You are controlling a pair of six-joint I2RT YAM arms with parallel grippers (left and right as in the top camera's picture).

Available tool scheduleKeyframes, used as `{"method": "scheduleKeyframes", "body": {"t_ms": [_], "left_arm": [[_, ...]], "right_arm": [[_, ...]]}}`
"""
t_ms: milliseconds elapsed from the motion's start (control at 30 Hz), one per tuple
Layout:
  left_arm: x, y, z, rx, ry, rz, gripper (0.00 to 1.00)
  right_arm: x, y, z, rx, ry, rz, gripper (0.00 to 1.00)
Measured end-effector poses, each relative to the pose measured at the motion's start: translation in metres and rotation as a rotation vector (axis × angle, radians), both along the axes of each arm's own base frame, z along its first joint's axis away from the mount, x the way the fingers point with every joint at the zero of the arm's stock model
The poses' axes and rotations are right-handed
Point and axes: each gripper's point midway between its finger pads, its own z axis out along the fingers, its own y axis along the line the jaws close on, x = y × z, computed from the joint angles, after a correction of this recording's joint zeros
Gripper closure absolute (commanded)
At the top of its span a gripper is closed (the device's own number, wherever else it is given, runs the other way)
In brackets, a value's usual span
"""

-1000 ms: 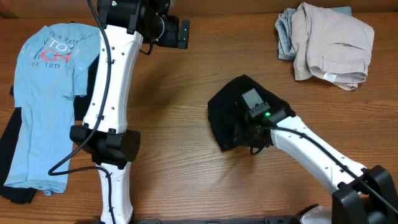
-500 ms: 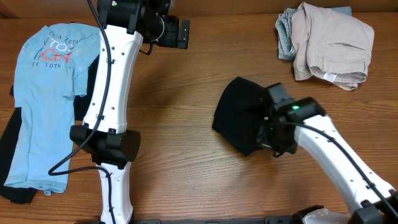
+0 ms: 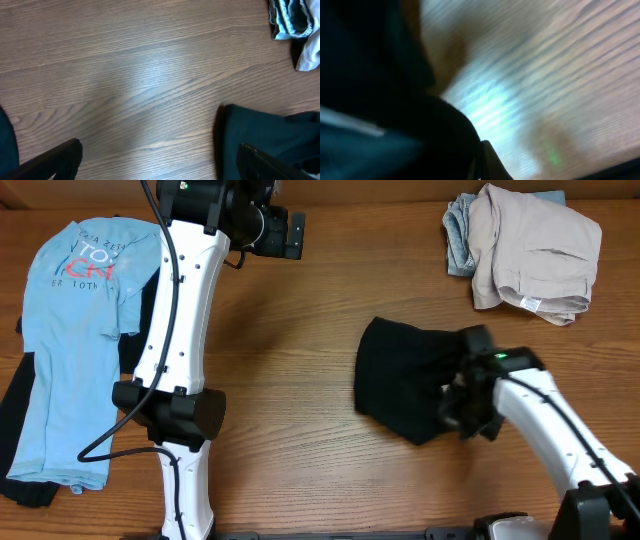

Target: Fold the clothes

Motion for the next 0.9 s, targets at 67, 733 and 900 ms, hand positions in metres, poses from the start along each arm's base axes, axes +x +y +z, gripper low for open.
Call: {"method": "scheduleKeyframes", "body": {"t_ms": [67, 733, 900], "left_arm": [[0.000, 0.000, 0.000, 0.000, 0.000, 0.000, 0.00], [-0.002, 0.001, -0.009, 0.019, 0.028, -0.023, 0.00], [-0.001, 0.000, -0.022, 0.027, 0.061, -0.024, 0.00]], "right_arm": [[0.007, -0.014, 0.000, 0.007, -0.021, -0.051, 0.95], [0.089, -0.005, 0.026, 0.262, -0.363, 0.289, 0.00], [0.097, 0.006, 0.007, 0.323, -0.366, 0.378, 0.00]]}}
